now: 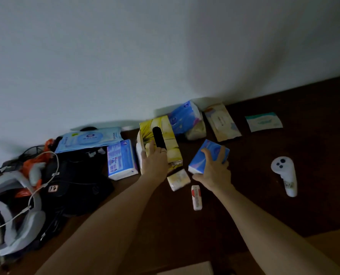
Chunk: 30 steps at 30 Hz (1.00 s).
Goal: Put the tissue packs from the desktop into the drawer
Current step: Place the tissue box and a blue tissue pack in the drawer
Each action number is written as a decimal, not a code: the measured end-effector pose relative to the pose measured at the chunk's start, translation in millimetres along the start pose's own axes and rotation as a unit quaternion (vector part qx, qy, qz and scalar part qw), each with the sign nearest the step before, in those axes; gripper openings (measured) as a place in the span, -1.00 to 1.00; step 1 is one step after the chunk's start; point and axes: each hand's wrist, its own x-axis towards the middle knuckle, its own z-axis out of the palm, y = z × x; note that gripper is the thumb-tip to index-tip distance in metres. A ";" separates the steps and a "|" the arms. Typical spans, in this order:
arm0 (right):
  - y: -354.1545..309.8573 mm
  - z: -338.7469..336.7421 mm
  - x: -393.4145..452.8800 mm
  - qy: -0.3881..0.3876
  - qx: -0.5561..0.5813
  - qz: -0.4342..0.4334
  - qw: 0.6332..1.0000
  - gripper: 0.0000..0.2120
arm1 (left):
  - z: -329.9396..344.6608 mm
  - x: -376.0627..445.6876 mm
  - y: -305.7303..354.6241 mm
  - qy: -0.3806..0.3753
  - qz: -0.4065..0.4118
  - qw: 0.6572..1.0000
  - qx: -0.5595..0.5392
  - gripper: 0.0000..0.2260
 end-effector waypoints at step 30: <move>68.9 98.1 -414.0 0.002 0.305 -0.045 0.951 -0.46 | 68.6 -479.4 -57.9 0.011 0.164 0.969 -0.185 -0.48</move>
